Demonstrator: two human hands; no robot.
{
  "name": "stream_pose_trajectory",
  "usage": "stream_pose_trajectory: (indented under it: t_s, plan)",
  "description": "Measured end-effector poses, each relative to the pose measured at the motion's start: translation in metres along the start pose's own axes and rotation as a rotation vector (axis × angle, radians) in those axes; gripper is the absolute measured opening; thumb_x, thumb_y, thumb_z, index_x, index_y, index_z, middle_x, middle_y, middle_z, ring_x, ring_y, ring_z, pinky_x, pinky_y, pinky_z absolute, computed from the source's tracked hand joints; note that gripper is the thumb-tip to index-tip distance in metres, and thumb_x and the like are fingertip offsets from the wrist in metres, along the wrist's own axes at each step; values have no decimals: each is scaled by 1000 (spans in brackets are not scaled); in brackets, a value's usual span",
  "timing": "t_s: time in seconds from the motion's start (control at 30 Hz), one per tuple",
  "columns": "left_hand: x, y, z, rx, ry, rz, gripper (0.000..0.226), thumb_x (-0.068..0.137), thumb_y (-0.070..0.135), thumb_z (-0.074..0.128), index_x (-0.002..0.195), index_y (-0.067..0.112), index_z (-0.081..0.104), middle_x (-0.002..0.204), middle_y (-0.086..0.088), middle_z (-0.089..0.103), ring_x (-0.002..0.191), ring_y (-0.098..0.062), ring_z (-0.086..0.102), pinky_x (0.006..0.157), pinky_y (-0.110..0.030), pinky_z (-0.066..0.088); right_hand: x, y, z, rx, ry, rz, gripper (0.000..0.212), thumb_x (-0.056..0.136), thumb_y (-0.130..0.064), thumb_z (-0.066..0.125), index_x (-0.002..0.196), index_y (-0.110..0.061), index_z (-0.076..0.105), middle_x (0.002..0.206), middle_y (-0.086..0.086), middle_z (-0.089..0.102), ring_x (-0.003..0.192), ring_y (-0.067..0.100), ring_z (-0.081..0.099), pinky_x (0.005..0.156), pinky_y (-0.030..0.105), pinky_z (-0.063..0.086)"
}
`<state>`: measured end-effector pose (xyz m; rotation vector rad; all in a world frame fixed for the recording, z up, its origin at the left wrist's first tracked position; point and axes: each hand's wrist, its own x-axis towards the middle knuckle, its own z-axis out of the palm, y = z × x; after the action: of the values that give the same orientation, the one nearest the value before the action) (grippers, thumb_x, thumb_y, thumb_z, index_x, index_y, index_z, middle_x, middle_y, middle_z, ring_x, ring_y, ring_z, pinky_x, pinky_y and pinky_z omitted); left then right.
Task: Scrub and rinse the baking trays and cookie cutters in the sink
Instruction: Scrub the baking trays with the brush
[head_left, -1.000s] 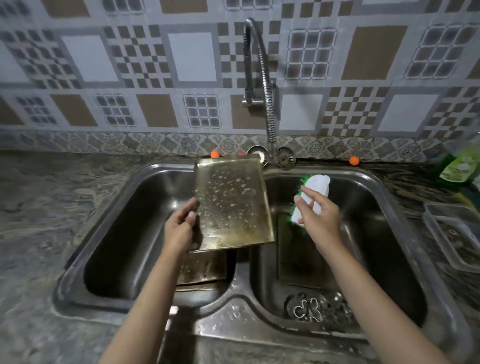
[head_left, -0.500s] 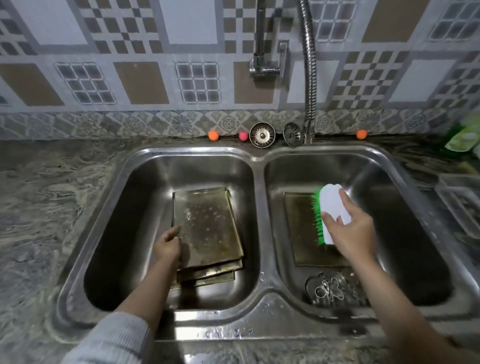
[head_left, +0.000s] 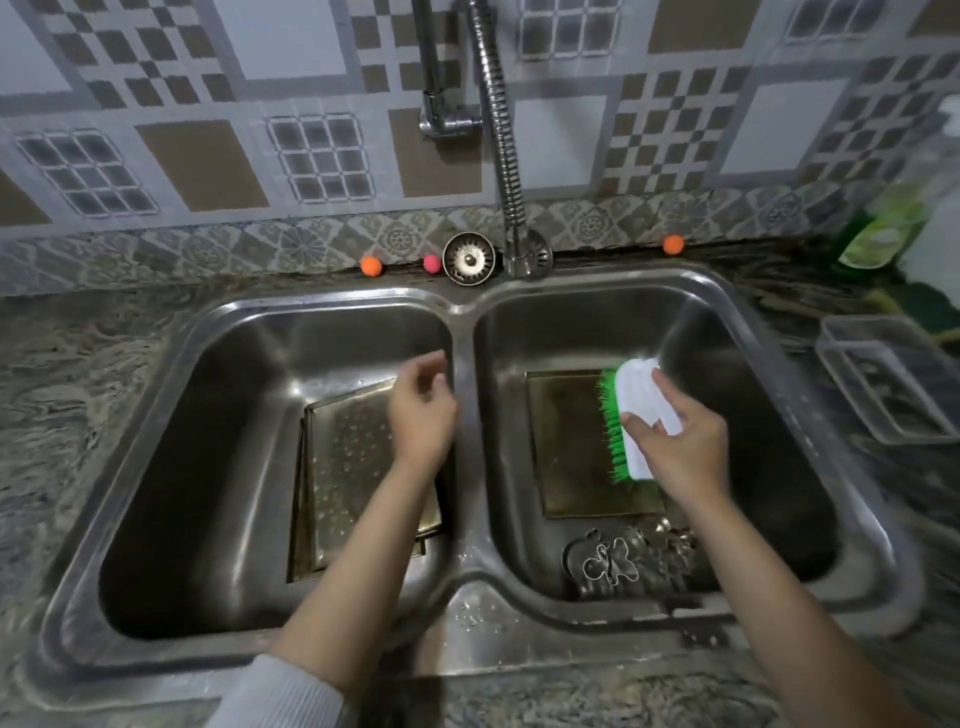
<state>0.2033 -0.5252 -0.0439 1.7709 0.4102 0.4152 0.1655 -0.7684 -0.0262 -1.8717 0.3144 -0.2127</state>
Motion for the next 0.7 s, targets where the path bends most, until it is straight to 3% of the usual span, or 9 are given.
stream_pose_trajectory:
  t_s: [0.07,0.13,0.23,0.27,0.33,0.43,0.57,0.7]
  plan:
    - [-8,16,39,20,-172,30,21,90,-1,51,107,6,63,95,-1,63,87,-4,61,77,-5,45,3,2,-8,-14,-7,2,59,79,-10,74,134,-19,52,139,-6,50,86,-12,54,81,10,42]
    - [-13,4,77,120,-333,-106,21,90,4,55,109,7,62,99,-1,62,96,-13,61,77,-12,46,6,5,-22,-11,-8,5,60,79,-10,74,134,-19,52,139,-6,50,85,-13,54,76,3,41]
    - [-21,-34,115,384,-516,-296,28,87,16,62,113,7,63,107,-7,65,105,-23,61,74,-20,44,9,12,-44,-6,1,8,59,78,-11,75,132,-20,54,134,-9,53,94,0,59,81,12,45]
    - [-23,-48,123,477,-550,-328,29,86,19,64,112,6,63,110,-10,65,106,-25,61,75,-23,45,9,15,-51,-6,5,12,58,78,-11,75,132,-20,54,128,-15,54,86,1,60,77,10,46]
    - [-29,-68,135,604,-582,-380,29,86,23,64,109,6,62,108,-8,63,105,-25,60,77,-27,44,8,21,-63,-13,16,30,58,77,-11,75,131,-23,55,116,-23,58,69,0,59,68,6,47]
    - [-41,-87,147,777,-606,-364,25,85,20,61,107,8,61,108,-6,60,102,-22,57,81,-28,45,8,29,-81,-30,45,53,57,77,-12,76,128,-28,57,111,-10,63,74,18,66,72,25,54]
    - [-50,-97,157,889,-560,-292,25,84,11,58,108,8,62,125,-15,50,111,-28,49,94,-32,44,12,39,-107,-54,65,60,58,77,-9,75,130,-23,56,91,-30,56,62,-2,56,63,5,44]
    - [-50,-78,157,762,-506,-299,21,83,21,64,102,12,65,104,-8,64,96,-25,62,78,-32,52,22,36,-142,-47,129,34,59,76,-6,77,130,-18,56,88,-33,50,62,-6,55,63,1,43]
